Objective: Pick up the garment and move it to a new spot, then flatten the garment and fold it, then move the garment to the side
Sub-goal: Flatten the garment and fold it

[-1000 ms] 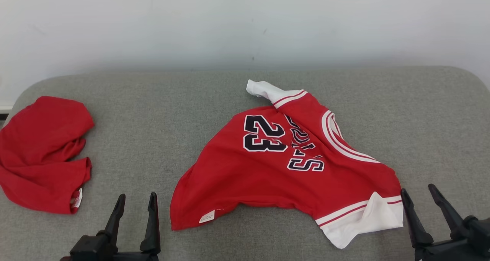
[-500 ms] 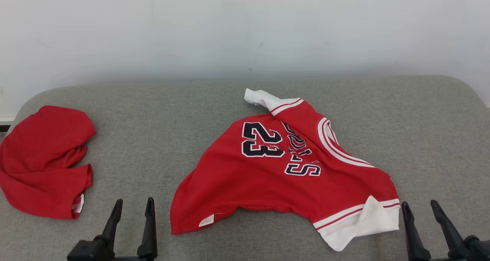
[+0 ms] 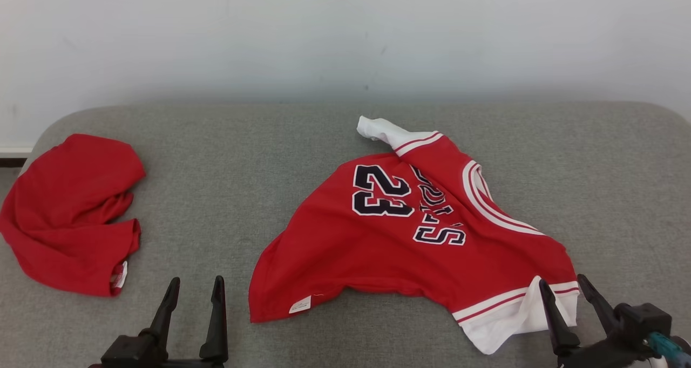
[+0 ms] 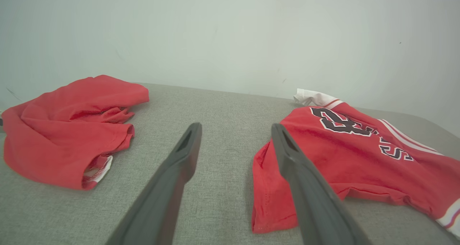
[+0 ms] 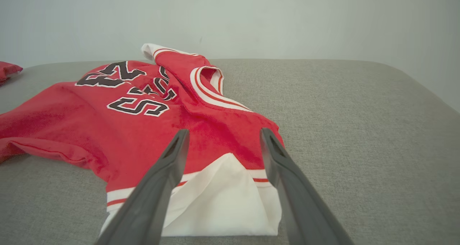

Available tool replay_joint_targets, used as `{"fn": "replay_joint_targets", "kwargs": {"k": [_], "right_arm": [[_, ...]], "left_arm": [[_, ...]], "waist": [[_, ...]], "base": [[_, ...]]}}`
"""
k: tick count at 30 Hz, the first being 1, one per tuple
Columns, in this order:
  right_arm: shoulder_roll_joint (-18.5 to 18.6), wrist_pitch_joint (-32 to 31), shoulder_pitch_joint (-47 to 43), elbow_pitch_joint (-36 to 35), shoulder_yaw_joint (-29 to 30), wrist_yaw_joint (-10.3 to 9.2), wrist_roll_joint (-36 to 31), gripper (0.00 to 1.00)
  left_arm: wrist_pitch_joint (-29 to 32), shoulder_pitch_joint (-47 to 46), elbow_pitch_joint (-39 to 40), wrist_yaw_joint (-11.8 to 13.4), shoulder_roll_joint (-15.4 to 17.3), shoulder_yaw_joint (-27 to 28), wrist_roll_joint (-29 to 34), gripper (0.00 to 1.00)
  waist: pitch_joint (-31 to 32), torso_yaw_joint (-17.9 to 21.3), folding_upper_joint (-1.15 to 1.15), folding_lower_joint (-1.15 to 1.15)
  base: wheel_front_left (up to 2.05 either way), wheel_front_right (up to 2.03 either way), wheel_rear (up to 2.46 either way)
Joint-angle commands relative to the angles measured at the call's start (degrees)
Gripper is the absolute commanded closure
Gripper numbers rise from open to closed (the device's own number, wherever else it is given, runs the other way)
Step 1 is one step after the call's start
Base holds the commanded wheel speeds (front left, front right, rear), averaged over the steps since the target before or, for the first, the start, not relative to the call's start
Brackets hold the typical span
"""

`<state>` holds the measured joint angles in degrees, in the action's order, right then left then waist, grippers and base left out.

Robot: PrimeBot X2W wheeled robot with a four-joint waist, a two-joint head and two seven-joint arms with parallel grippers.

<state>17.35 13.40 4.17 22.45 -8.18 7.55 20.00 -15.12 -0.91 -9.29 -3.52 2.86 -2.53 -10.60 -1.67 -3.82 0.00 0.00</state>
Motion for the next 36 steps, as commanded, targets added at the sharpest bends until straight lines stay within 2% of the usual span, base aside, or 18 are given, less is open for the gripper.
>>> {"fn": "replay_joint_targets", "kwargs": {"k": [1,10,11,12,13,17,23,29,34,35,36], "right_arm": [[0.2,-0.65,1.55,1.98,-0.64,-0.13,-0.35,0.0],[-0.72,-2.88,6.77,13.01,-2.19,-0.13,-0.84,0.01],[-1.01,-2.94,7.21,13.83,-2.34,-0.13,-0.52,0.42],[-1.14,-2.9,7.51,14.46,-2.67,-0.13,-0.45,0.75],[-1.19,-2.35,7.75,14.77,-2.68,-0.13,-0.26,1.0],[-1.24,-0.99,7.75,15.95,-3.05,-0.13,0.13,1.0],[-1.66,1.05,5.09,13.64,-2.34,-0.13,0.96,1.0],[-3.24,1.82,-3.5,2.07,1.8,-0.13,0.59,1.0],[-6.12,1.84,-12.15,-6.62,6.24,-0.13,-0.43,1.0],[-6.56,1.84,-13.56,-6.85,6.74,-0.13,-0.45,0.91],[-6.81,1.84,-14.27,-7.37,7.14,-0.13,-0.37,0.29]], "left_arm": [[-0.04,-0.68,0.03,0.16,0.05,-0.17,-0.26,0.0],[-0.04,-1.13,-0.07,0.84,0.05,-0.99,-1.11,0.0],[-0.04,-1.16,-0.07,0.9,0.04,-1.11,-1.2,0.0],[-0.04,-1.16,-0.07,1.0,0.06,-1.16,-1.29,0.0],[-0.04,-1.15,-0.05,0.99,0.06,-1.18,-1.41,0.0],[-0.04,-0.77,-0.03,1.31,0.04,-1.21,-1.49,0.0],[-0.04,-0.65,-0.29,1.33,0.05,-1.57,-1.6,0.0],[-0.04,-0.41,0.26,1.65,0.06,-2.04,-1.93,0.0],[-0.04,-0.42,0.45,1.72,0.05,-1.59,-2.0,0.0],[-0.04,-0.47,0.43,1.68,0.05,-1.54,-2.0,0.0],[-0.04,-0.56,0.37,1.6,0.05,-1.51,-1.97,0.0]], "waist": [[-0.73,-0.8,0.0,0.0],[-1.91,-2.09,0.0,0.0],[-1.94,-2.11,0.0,0.0],[-1.97,-2.11,0.0,0.0],[-1.99,-2.07,0.0,0.0],[-1.87,-1.29,0.0,0.0],[-1.42,-0.29,0.0,0.0],[-1.8,0.75,0.0,0.0],[-2.34,1.81,0.0,0.0],[-2.4,2.02,0.0,0.0],[-2.46,2.27,0.0,0.0]], "base": [[0.0,0.0,0.0],[0.0,0.0,0.0],[0.0,0.0,0.0],[0.0,0.0,0.0],[0.0,0.0,0.0],[0.0,0.0,0.0],[0.0,0.0,0.0],[0.0,0.0,0.0],[0.0,0.0,0.0],[0.0,0.0,0.0],[0.0,0.0,0.0]]}}
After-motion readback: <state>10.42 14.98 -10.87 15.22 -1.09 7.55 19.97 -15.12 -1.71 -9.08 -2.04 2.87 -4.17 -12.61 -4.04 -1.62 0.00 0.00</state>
